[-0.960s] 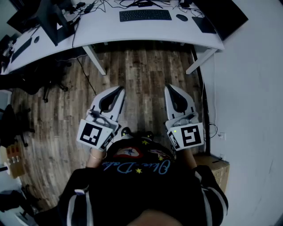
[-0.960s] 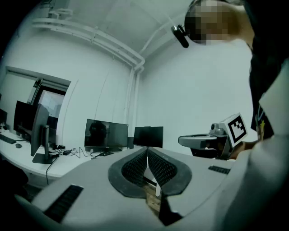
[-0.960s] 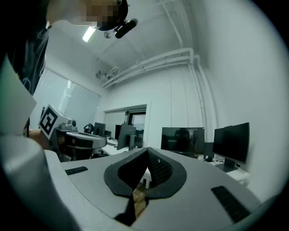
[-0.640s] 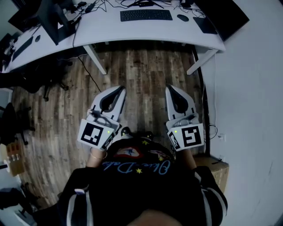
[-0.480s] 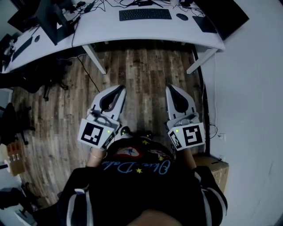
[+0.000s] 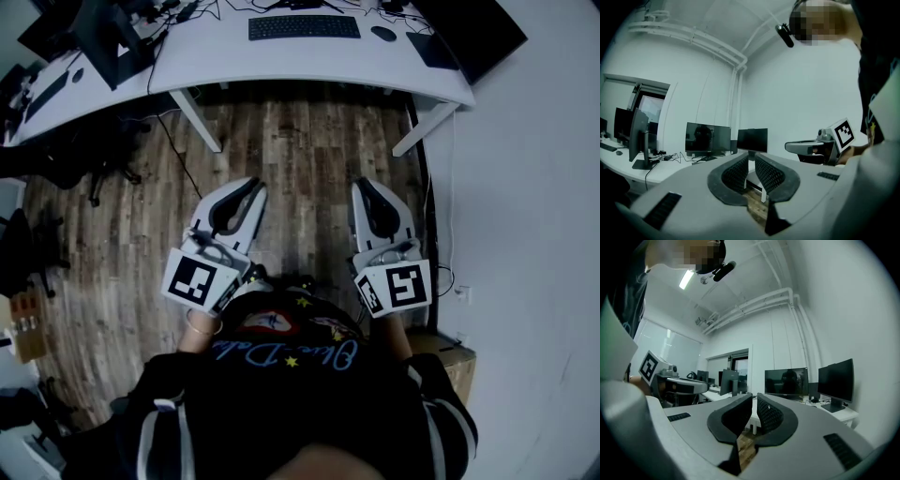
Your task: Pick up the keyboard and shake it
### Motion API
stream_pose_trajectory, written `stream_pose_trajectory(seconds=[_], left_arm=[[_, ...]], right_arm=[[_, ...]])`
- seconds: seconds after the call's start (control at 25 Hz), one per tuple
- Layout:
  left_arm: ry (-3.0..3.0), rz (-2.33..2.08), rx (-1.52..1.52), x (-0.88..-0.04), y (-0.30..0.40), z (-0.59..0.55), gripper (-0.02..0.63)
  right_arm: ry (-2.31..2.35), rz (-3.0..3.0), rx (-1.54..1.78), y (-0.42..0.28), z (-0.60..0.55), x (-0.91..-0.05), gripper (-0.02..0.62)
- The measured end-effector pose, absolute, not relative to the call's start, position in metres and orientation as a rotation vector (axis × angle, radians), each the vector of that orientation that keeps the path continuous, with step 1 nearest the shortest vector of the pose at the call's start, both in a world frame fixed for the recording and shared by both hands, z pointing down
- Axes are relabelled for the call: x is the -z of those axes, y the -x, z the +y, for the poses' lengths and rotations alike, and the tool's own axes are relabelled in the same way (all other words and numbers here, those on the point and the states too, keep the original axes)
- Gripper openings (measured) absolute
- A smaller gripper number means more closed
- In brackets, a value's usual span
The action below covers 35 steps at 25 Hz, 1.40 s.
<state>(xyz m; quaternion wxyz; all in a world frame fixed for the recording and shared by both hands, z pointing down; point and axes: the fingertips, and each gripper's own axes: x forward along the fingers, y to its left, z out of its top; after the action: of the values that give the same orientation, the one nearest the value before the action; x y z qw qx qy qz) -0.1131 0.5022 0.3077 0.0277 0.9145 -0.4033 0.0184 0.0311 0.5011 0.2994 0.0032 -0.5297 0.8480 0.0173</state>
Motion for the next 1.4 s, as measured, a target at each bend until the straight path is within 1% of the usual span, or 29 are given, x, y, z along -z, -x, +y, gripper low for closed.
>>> stream_pose_trajectory(seconds=[0.04,0.08,0.16,0.2,0.24,0.28,0.44,0.6,0.92,1.24,1.4], left_arm=[[-2.818,-1.249,-0.063,-0.308,0.110,0.503,0.037],[-2.814,-1.254,-0.070,-0.310,0.108,0.504,0.074],[-2.812,-1.262,-0.082,-0.312,0.103,0.507,0.086],[-2.811,-1.265,-0.086,-0.312,0.100,0.508,0.096],[-2.808,-1.268,-0.089,-0.313,0.098,0.510,0.107],[-2.805,-1.272,-0.092,-0.314,0.096,0.511,0.113],[-2.795,-1.269,-0.106,-0.318,0.085,0.518,0.117],[-2.788,-1.266,-0.108,-0.320,0.079,0.521,0.133],[-2.803,-1.248,-0.109,-0.321,0.070,0.509,0.137],[-2.806,-1.194,-0.138,-0.330,0.056,0.474,0.138],[-2.842,-1.151,-0.090,-0.328,0.050,0.449,0.140]], right_arm=[[1.656,2.660,-0.048,-0.034,0.502,-0.300,0.002],[1.652,2.661,-0.042,-0.038,0.502,-0.302,0.002],[1.649,2.661,-0.032,-0.044,0.504,-0.304,0.005],[1.651,2.659,-0.028,-0.047,0.506,-0.305,0.021],[1.653,2.657,-0.025,-0.050,0.507,-0.306,0.059],[1.655,2.656,-0.022,-0.053,0.508,-0.307,0.080],[1.660,2.659,-0.004,-0.067,0.515,-0.313,0.092],[1.674,2.641,0.016,-0.078,0.519,-0.315,0.103],[1.724,2.609,0.042,-0.097,0.517,-0.319,0.109],[1.774,2.587,0.060,-0.110,0.493,-0.324,0.117],[1.802,2.567,0.045,-0.116,0.470,-0.322,0.117]])
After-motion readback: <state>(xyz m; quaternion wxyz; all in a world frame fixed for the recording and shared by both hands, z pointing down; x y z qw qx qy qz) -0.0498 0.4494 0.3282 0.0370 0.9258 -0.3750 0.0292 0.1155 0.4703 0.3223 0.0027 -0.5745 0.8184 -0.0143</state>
